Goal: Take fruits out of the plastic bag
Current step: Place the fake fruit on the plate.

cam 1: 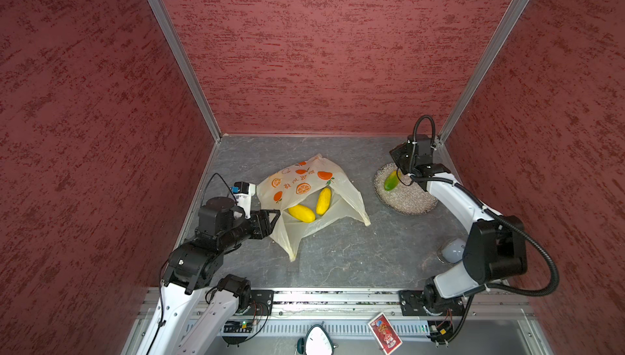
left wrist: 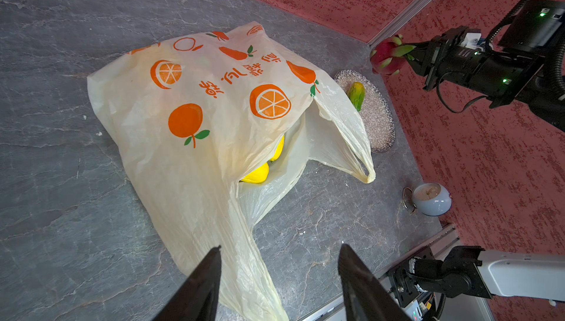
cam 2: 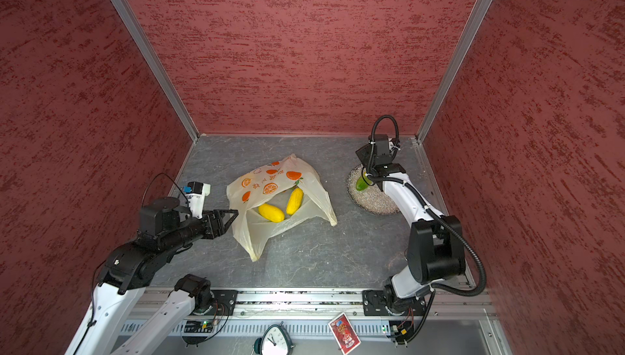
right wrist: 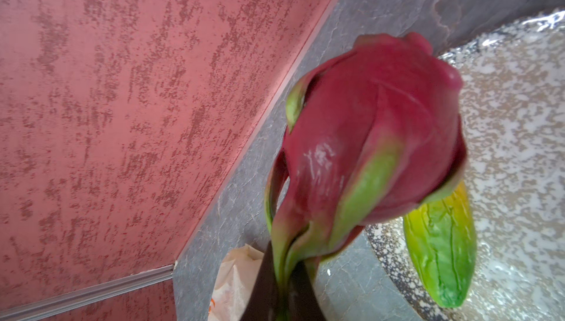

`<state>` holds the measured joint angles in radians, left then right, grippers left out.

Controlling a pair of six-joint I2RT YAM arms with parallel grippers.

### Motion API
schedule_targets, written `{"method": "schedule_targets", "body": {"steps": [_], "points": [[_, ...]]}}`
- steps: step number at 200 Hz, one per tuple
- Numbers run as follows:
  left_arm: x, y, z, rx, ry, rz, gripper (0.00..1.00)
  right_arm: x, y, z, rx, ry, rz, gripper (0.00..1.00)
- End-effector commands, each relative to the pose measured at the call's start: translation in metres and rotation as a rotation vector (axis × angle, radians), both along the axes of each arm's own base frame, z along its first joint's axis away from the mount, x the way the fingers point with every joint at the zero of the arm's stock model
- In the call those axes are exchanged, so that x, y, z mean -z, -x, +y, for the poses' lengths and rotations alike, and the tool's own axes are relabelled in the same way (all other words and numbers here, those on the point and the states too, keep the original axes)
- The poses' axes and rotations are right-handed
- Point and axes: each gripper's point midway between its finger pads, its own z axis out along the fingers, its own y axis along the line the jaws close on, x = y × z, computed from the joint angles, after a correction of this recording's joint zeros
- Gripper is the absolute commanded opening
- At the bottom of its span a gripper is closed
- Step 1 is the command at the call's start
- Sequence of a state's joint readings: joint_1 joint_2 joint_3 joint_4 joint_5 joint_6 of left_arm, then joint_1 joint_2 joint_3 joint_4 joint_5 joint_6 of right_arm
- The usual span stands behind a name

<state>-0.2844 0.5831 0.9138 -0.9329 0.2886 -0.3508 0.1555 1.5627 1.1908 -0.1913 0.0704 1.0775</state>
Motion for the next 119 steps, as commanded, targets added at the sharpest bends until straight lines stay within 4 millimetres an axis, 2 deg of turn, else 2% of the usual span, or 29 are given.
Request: {"method": "schedule_targets", "body": {"steps": [1, 47, 78, 119], "points": [[0.000, -0.001, -0.001, 0.012, -0.001, -0.016, 0.61, -0.011, -0.005, -0.006, 0.049, 0.024, -0.049, 0.00], [0.000, 0.000, -0.001, 0.012, -0.001, -0.017, 0.61, 0.016, -0.012, 0.006, -0.036, 0.104, -0.027, 0.00], [0.001, -0.001, -0.001, 0.014, -0.001, -0.014, 0.61, 0.030, -0.021, 0.025, -0.159, 0.208, -0.023, 0.00], [0.001, -0.001, -0.001, 0.013, -0.001, -0.015, 0.61, 0.057, -0.016, 0.028, -0.151, 0.261, 0.058, 0.00]]}}
